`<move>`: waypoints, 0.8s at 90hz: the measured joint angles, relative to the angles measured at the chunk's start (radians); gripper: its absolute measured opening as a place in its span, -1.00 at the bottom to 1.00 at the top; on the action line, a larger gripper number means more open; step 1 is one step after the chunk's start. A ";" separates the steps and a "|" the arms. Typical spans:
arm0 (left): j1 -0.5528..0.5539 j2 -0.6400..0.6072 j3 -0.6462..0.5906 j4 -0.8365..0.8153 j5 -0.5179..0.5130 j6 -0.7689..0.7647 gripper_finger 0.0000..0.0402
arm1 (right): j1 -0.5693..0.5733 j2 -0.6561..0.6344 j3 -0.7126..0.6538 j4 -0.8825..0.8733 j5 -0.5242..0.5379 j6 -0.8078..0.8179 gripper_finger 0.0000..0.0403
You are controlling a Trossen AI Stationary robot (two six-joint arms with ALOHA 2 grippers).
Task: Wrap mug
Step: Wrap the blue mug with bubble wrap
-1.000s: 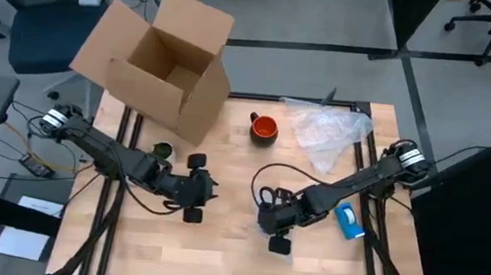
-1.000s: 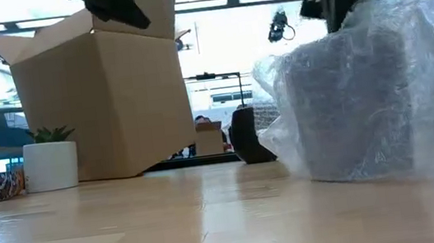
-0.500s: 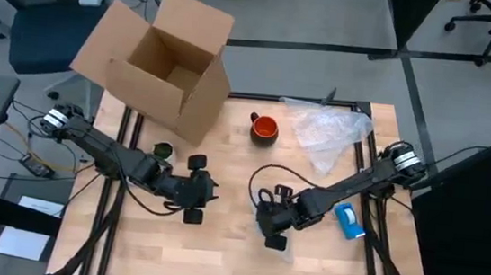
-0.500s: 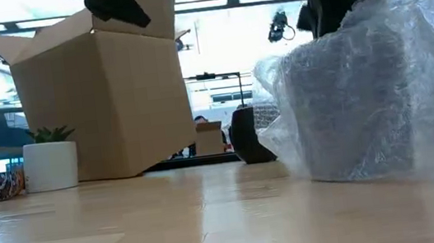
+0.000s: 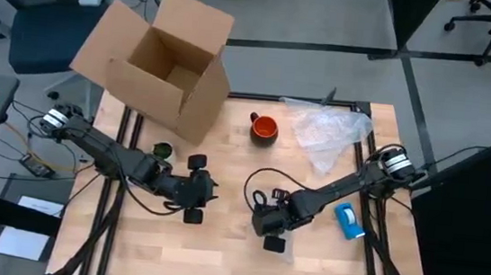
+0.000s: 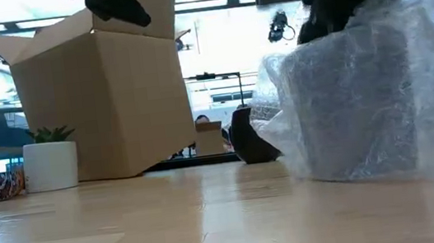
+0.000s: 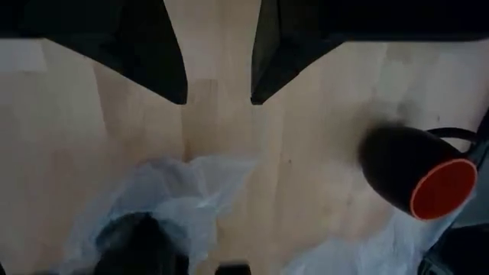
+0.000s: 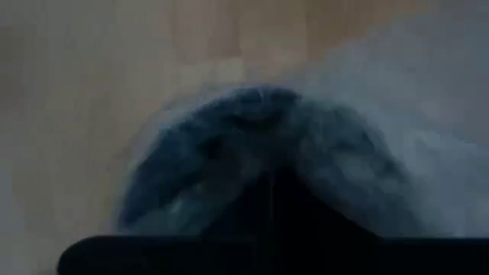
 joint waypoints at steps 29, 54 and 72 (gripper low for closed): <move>0.000 0.001 0.000 0.001 0.000 0.000 -0.36 | 0.046 -0.059 0.057 -0.066 0.210 -0.003 -1.00; 0.000 0.001 0.000 0.003 0.000 0.000 -0.36 | 0.002 0.041 0.057 -0.068 0.152 -0.005 -1.00; 0.000 0.001 0.000 0.004 0.000 0.000 -0.36 | -0.014 0.107 0.060 -0.067 0.085 -0.021 -1.00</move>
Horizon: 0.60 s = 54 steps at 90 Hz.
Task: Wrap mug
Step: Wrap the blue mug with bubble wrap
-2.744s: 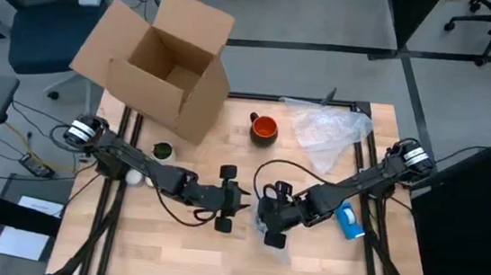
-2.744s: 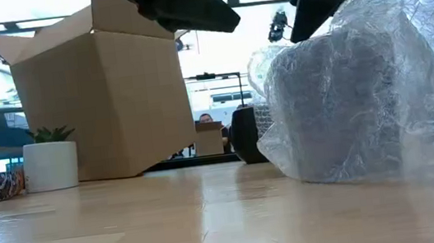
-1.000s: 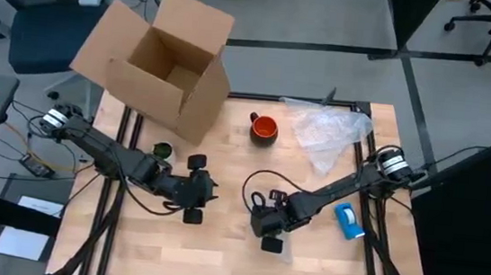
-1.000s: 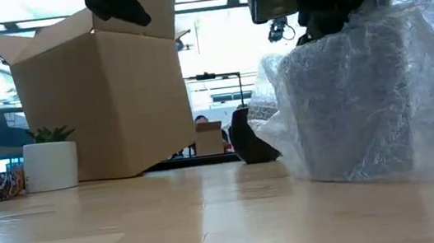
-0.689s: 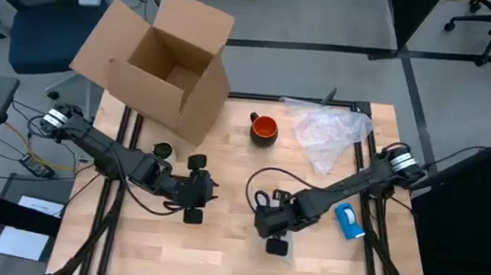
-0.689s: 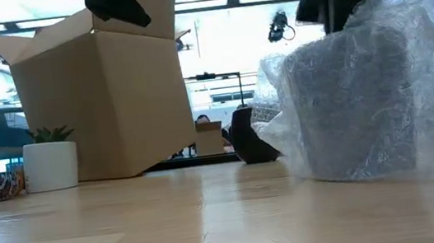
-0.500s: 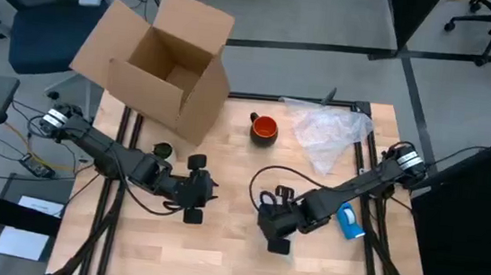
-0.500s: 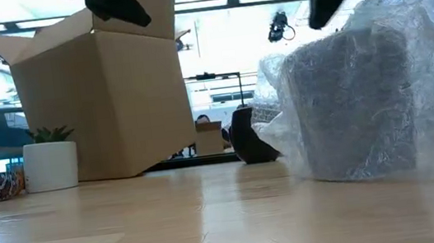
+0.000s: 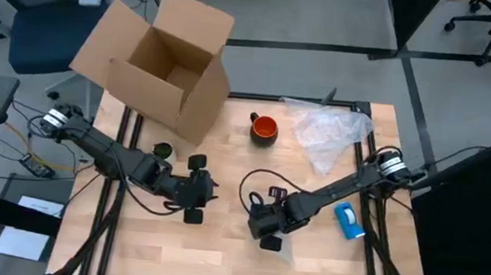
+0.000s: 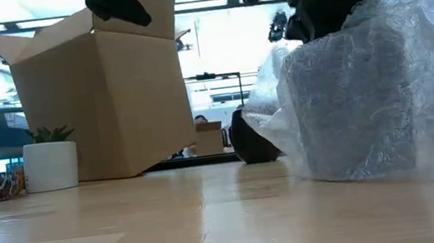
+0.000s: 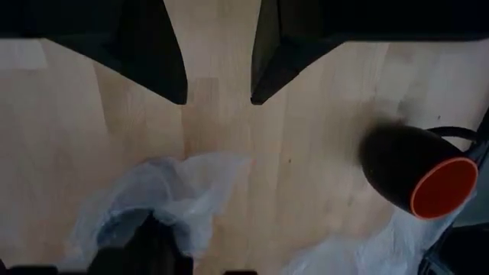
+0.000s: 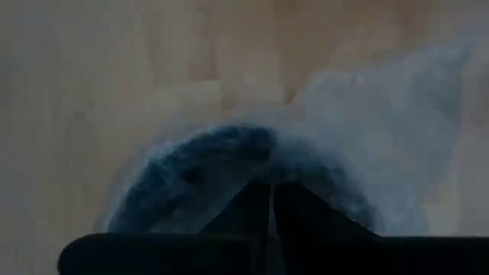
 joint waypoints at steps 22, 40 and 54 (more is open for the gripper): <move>0.000 0.000 0.000 0.000 0.000 0.000 -0.36 | -0.001 0.014 -0.001 0.000 -0.030 -0.001 -1.00; 0.000 0.000 0.000 0.000 0.000 0.000 -0.36 | -0.002 0.011 -0.002 -0.010 -0.036 -0.010 -1.00; 0.000 0.000 0.000 0.000 0.000 0.000 -0.36 | 0.008 0.012 0.041 -0.123 -0.061 0.005 -1.00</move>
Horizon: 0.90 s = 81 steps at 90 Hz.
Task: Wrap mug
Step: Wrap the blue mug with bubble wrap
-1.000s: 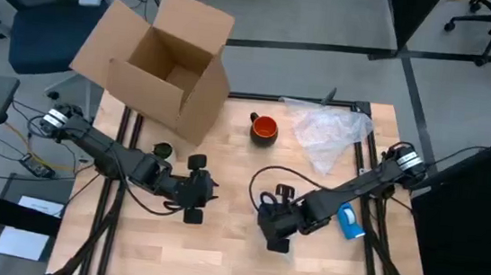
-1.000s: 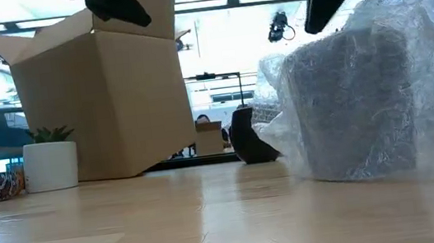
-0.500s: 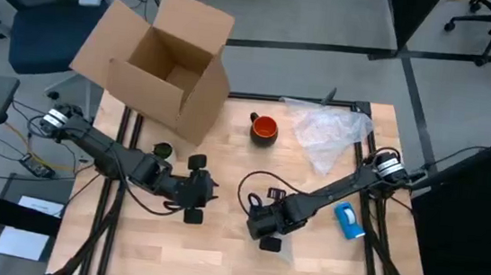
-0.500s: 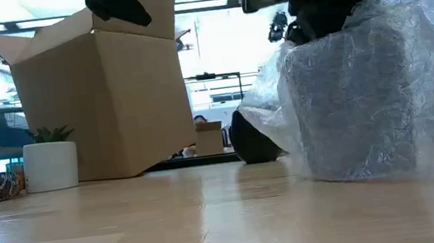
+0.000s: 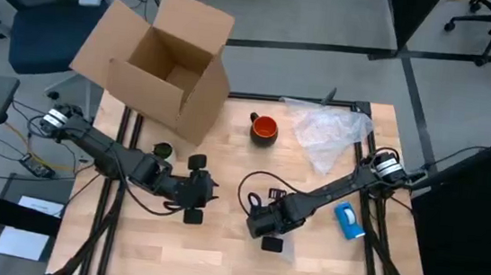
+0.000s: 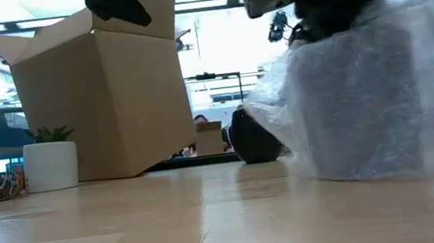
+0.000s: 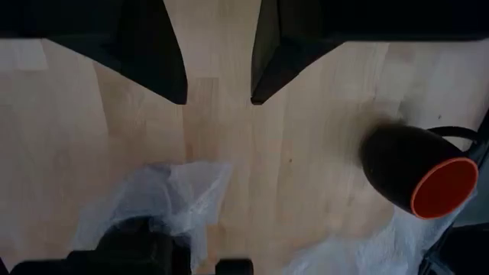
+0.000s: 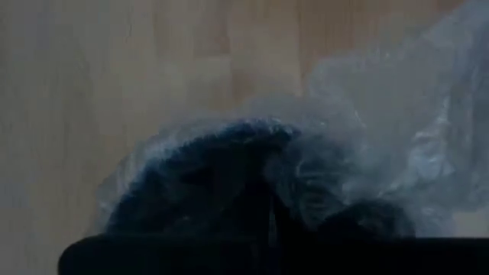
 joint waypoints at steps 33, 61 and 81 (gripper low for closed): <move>0.000 0.000 0.000 0.000 0.000 0.000 -0.36 | 0.059 -0.001 0.198 -0.206 0.094 0.030 -1.00; 0.000 0.000 0.000 0.000 0.000 0.002 -0.36 | 0.051 -0.001 0.146 -0.226 0.138 0.065 -1.00; 0.000 0.000 0.000 0.000 0.000 0.007 -0.36 | 0.037 -0.004 0.032 -0.166 0.079 0.103 -1.00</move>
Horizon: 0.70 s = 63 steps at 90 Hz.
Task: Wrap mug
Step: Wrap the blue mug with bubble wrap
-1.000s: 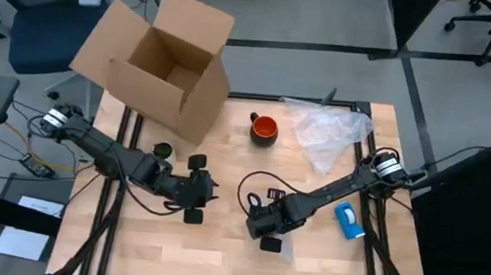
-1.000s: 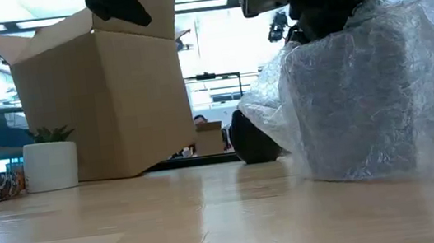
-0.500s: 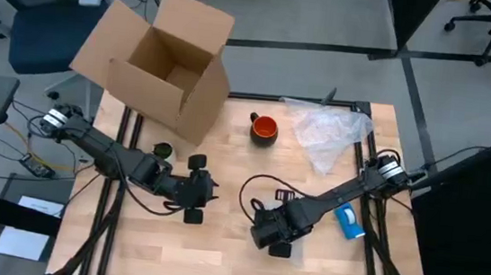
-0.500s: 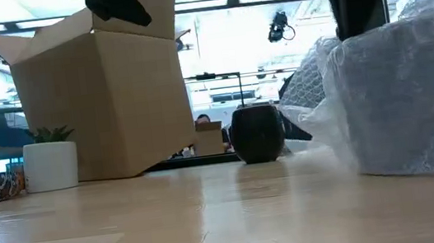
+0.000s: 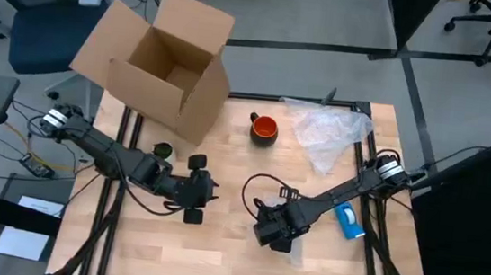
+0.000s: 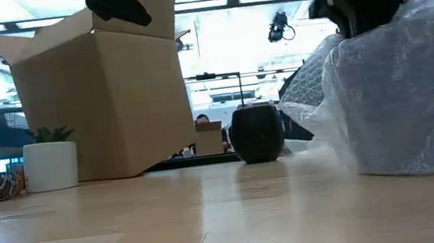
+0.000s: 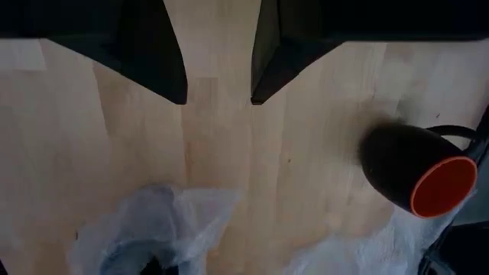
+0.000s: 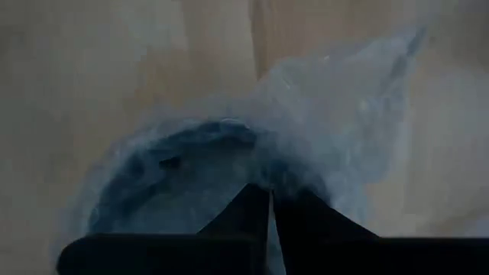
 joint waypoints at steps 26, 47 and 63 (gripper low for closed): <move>0.000 0.000 0.000 0.000 0.000 0.001 -0.36 | -0.014 -0.005 -0.108 0.169 -0.070 -0.018 -1.00; 0.000 0.000 0.000 -0.083 0.000 0.001 -0.36 | -0.055 -0.003 -0.125 0.239 -0.088 -0.094 -1.00; 0.000 -0.003 0.004 -0.139 0.000 -0.005 -0.36 | -0.094 -0.001 -0.122 0.319 -0.081 -0.186 -1.00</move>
